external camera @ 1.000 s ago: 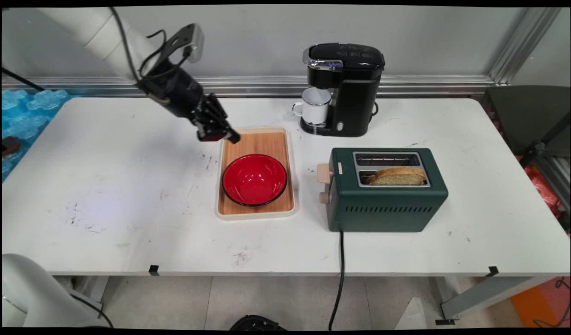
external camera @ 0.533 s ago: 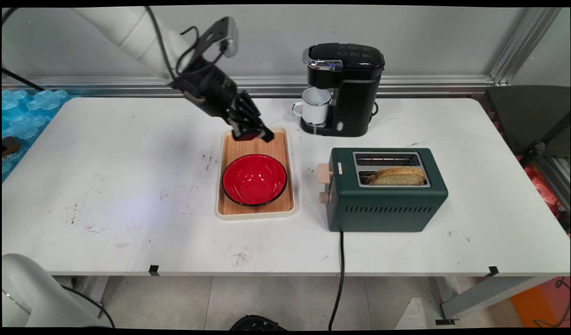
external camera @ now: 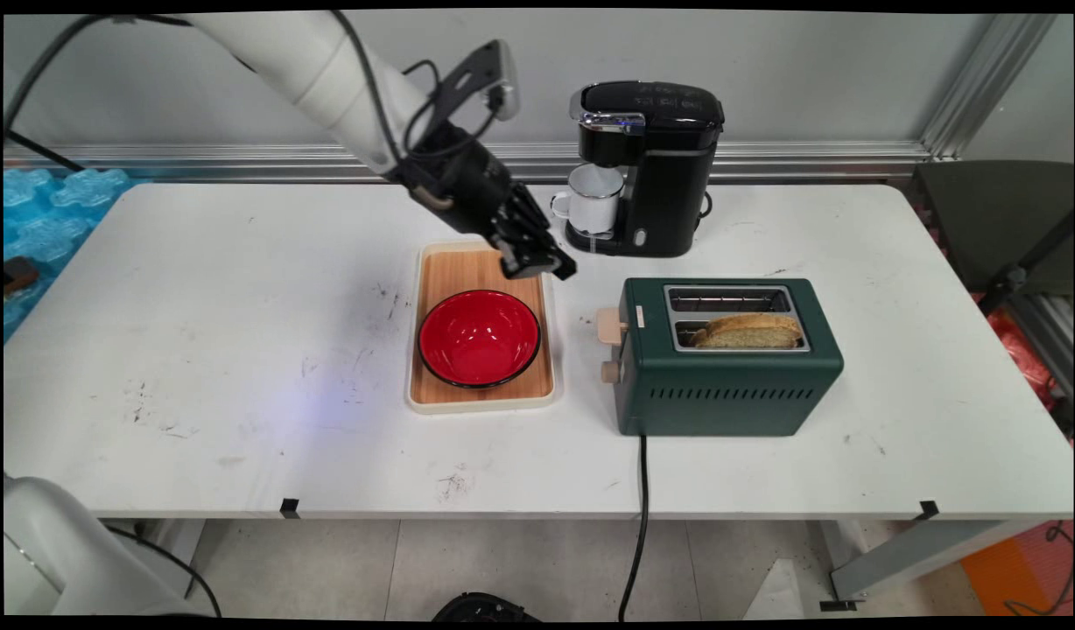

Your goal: Press the toaster switch

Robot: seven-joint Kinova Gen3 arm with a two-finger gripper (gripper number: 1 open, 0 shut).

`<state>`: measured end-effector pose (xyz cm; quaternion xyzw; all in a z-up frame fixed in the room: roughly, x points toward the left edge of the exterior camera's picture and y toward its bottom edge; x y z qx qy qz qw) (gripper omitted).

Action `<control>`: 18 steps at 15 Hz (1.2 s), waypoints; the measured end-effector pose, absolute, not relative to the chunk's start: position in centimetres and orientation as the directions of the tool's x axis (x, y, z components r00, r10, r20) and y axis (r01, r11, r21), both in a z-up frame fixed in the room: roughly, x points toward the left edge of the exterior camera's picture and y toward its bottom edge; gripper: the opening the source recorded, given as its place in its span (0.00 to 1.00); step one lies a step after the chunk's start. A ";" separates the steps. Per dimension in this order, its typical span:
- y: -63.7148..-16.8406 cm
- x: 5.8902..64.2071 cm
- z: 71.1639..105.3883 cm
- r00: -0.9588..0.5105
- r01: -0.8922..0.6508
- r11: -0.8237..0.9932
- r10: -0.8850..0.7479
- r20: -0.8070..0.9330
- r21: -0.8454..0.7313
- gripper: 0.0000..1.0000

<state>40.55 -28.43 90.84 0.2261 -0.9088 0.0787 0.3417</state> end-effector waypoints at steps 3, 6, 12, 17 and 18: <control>-28.8 38.8 90.5 -0.665 -0.459 0.889 -0.350 0.660 0.009 0.00; -29.0 37.5 90.1 -0.673 -0.451 0.892 -0.344 0.655 0.005 0.00; -28.9 35.7 89.1 -0.695 -0.442 0.897 -0.349 0.628 0.009 0.00; -28.8 34.5 88.1 -0.709 -0.427 0.904 -0.337 0.619 0.003 0.00; -28.8 34.4 88.0 -0.711 -0.425 0.905 -0.335 0.618 0.002 0.00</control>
